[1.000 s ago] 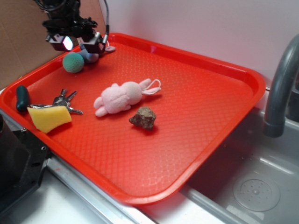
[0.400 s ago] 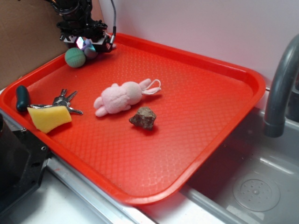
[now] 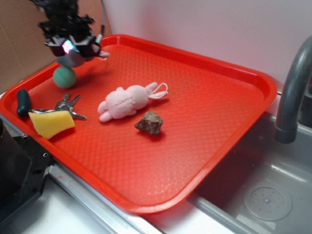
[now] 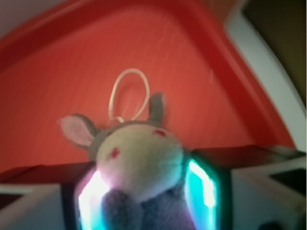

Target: Grab the gray animal.

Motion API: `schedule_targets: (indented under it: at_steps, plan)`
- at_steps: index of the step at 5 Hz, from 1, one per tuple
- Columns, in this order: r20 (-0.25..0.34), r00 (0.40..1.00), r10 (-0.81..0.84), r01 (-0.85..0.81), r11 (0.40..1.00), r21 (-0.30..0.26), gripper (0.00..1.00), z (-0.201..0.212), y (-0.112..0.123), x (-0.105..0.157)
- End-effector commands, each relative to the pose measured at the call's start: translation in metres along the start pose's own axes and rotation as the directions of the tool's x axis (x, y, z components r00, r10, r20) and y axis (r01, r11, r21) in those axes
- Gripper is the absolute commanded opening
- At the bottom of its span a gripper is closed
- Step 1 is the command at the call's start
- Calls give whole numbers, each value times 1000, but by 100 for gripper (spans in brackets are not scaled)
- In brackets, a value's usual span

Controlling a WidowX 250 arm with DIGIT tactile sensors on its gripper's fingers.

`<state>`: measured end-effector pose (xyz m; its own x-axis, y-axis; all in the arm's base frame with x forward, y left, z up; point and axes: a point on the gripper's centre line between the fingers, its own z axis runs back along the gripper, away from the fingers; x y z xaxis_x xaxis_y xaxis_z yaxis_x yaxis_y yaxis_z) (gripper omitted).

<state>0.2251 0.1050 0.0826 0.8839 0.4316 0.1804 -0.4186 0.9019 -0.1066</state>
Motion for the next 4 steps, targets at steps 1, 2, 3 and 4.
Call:
schedule_targets:
  at_steps: [1, 2, 3, 4]
  plan:
    - [12, 971, -241, 241, 970, -26, 0, 65, -39, -18]
    - [-62, 959, -275, 276, 961, 0, 0, 76, -56, -11]
    - [-119, 940, -321, 318, 947, -44, 0, 88, -57, -13]
    - [-195, 903, -382, 352, 920, -172, 0, 100, -46, 11]
